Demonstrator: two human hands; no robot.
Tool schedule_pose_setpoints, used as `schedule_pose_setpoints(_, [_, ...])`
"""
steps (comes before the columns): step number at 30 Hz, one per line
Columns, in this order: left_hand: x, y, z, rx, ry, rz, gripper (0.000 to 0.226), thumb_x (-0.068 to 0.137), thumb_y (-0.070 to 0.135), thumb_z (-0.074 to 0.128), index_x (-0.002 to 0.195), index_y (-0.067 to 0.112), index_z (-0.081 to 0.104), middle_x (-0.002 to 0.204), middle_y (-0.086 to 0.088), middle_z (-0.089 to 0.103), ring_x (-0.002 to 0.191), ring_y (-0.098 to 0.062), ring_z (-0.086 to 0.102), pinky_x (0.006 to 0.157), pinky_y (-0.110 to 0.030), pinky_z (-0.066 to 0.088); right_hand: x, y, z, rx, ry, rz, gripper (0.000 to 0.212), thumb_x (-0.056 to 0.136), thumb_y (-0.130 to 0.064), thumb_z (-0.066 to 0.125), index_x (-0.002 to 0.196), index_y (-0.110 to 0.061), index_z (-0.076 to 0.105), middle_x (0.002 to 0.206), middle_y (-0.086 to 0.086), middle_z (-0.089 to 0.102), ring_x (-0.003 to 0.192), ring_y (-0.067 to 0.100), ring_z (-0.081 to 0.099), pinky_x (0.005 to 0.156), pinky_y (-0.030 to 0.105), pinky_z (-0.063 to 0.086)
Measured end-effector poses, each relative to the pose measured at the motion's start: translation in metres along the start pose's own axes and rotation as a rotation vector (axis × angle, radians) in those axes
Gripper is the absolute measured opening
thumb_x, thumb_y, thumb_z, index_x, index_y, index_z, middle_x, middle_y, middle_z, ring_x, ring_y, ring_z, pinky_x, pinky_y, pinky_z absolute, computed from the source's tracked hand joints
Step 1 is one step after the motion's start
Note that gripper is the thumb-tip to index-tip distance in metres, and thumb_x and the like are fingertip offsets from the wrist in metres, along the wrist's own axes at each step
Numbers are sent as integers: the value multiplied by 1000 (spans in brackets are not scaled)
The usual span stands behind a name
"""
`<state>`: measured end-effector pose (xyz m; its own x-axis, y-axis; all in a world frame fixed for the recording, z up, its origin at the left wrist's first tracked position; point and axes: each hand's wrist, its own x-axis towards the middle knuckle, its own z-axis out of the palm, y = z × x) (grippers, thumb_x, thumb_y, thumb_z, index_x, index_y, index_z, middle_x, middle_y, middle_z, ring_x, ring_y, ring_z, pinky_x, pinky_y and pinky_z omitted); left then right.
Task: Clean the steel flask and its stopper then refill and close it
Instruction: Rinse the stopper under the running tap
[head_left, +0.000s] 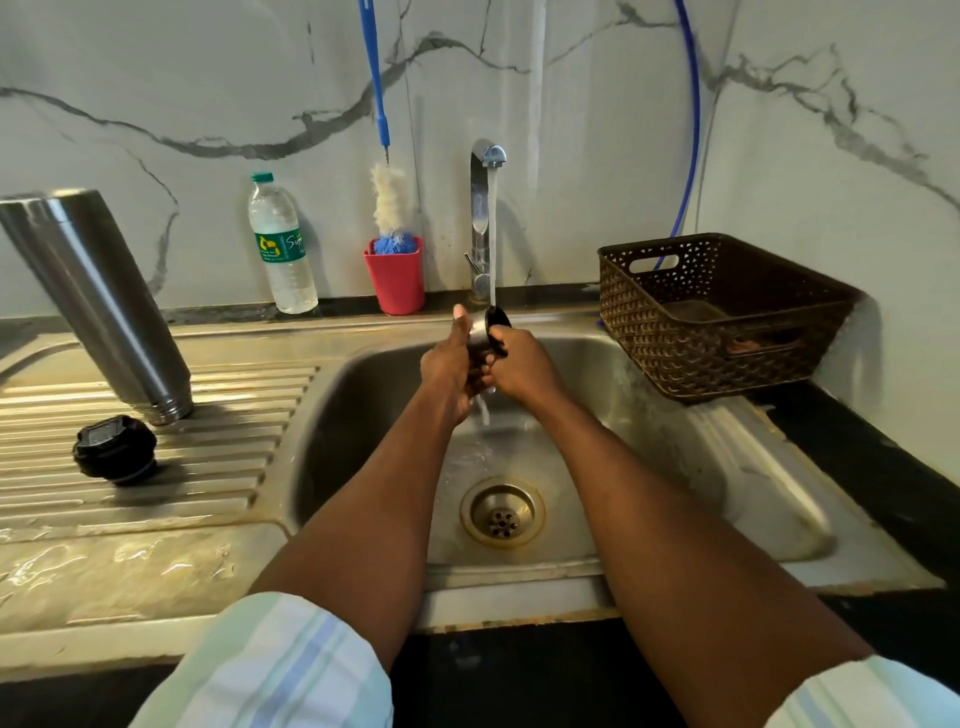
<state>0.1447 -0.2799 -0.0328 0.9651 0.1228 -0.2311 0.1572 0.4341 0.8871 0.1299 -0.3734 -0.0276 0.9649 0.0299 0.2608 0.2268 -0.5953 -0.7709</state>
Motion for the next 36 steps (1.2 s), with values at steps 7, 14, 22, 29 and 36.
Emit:
schedule_pose_setpoints(7, [-2,5,-2,-106,-152,-41,22,100,25,56,102,7,68,61,1,58,53,-10,56,53,-27,51,-2,-2,-1,58,126,-85,17,93,-12,58,101,-13,73,95,8,70,87,20,63,69,25,47])
schedule_pose_setpoints(14, [-3,-1,4,-43,-114,-99,41,106,41,39,113,11,64,85,-9,73,77,-21,68,65,-36,57,1,-1,-2,158,108,106,38,86,-18,72,123,-17,66,141,11,46,125,26,50,97,33,49])
schedule_pose_setpoints(22, [4,-1,2,60,-52,-68,25,100,31,56,104,9,67,87,-9,68,64,-17,60,56,-31,55,-2,0,-4,1,123,159,36,78,-5,66,109,-22,63,105,1,63,91,20,60,70,28,51])
schedule_pose_setpoints(29, [11,-3,0,38,-21,-27,19,92,20,65,103,5,70,83,-9,70,66,-16,59,61,-29,55,-3,0,-7,131,59,191,34,76,-10,74,107,-19,62,102,0,66,94,20,61,81,33,51])
schedule_pose_setpoints(36, [16,-4,-1,11,35,-15,20,92,11,56,104,3,70,93,-16,72,74,-22,64,64,-31,53,-4,0,-7,140,26,216,35,75,-9,75,106,-18,62,105,4,66,96,22,61,86,39,54])
